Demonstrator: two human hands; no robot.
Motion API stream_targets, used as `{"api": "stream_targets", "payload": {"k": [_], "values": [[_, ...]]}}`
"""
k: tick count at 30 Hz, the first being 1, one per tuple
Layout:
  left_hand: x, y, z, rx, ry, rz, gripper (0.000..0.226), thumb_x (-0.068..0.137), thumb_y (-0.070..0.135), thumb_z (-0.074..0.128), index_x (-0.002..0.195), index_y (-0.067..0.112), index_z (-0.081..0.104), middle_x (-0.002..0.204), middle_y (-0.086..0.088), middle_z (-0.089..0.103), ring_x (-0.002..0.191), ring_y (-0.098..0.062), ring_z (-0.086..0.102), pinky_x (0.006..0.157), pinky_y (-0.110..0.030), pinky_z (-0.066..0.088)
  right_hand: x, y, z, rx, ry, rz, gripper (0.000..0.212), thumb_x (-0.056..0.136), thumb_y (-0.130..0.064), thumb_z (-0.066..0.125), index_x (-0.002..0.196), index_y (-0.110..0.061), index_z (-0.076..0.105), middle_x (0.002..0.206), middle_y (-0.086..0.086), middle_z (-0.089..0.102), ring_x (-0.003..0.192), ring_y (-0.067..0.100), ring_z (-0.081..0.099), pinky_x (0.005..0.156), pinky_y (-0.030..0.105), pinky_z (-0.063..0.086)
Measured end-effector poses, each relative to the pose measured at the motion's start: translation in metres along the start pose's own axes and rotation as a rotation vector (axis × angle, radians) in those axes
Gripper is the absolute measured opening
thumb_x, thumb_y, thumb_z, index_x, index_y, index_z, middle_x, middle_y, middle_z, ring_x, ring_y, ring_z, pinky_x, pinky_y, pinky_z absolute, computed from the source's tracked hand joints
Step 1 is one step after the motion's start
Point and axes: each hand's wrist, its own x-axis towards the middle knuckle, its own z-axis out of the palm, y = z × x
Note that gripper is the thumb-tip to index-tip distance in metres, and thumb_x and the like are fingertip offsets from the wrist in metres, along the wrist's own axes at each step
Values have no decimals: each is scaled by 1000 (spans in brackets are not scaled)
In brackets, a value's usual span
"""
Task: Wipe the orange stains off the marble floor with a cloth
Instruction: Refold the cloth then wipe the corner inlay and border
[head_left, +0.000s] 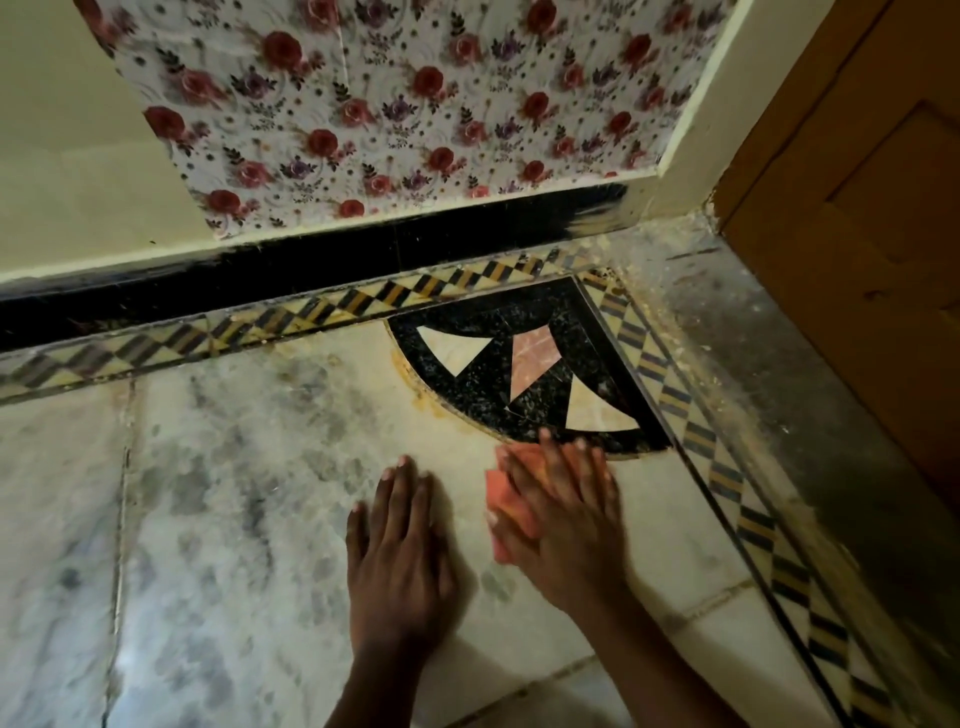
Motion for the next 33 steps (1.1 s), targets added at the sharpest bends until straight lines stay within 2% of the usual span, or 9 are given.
{"api": "stream_targets", "payload": {"k": [7,11,15,17,20,24,28,30,33], "values": [[2,-2,2,38,-39,-3,70,96,34,43,164,18,39,178,-3,22,164,-21,23,129,-52,21,89,44,-15,89,0,586,81,89,-87,12,163,-55,8,179,5,4,161,48,-3,127,68,0],[1,-4,2,50,-36,-2,69,97,34,43,164,17,41,177,-3,24,163,-20,24,129,-53,22,130,-6,-7,70,-43,304,74,95,-80,19,163,-52,15,179,3,5,162,46,-5,127,66,-2],[1,-5,1,43,-35,10,66,99,34,40,163,16,42,176,-5,26,162,-23,27,129,-53,23,56,-24,-2,13,-16,47,68,97,-77,30,161,-56,23,177,-2,19,163,38,12,128,62,10],[2,-4,2,31,-44,-6,67,99,34,39,164,17,40,177,-4,25,163,-25,26,129,-53,22,19,-3,2,-11,-35,65,69,98,-80,25,162,-55,24,178,-3,16,162,39,13,128,62,14],[6,-1,-1,-11,-48,-18,68,99,36,34,163,16,42,176,-6,28,162,-28,29,128,-54,22,0,38,-1,-24,-55,372,84,92,-86,4,163,-47,28,177,3,16,160,42,18,126,64,18],[4,-1,-8,-63,-50,-15,68,97,34,35,161,14,45,175,-8,29,160,-30,32,126,-56,27,25,33,-9,39,-95,663,90,87,-80,2,166,-43,21,179,4,0,161,43,-1,127,66,8],[4,0,-9,-82,-73,-31,68,98,34,36,162,14,44,175,-8,28,160,-28,32,125,-58,30,31,2,-3,-30,-37,408,68,97,-68,25,159,-44,37,175,7,24,159,47,18,125,68,19],[4,-1,-6,-76,-69,-27,67,98,34,36,162,14,44,175,-8,29,160,-29,34,125,-58,31,2,-1,1,-72,-32,181,62,101,-68,29,161,-55,24,177,3,21,162,41,15,127,63,19],[4,-3,-8,-71,-83,-29,67,98,35,36,162,15,44,176,-7,27,160,-27,33,126,-57,28,-59,17,-4,-63,-62,253,69,98,-79,24,162,-56,17,178,1,15,162,38,14,128,59,18]]}}
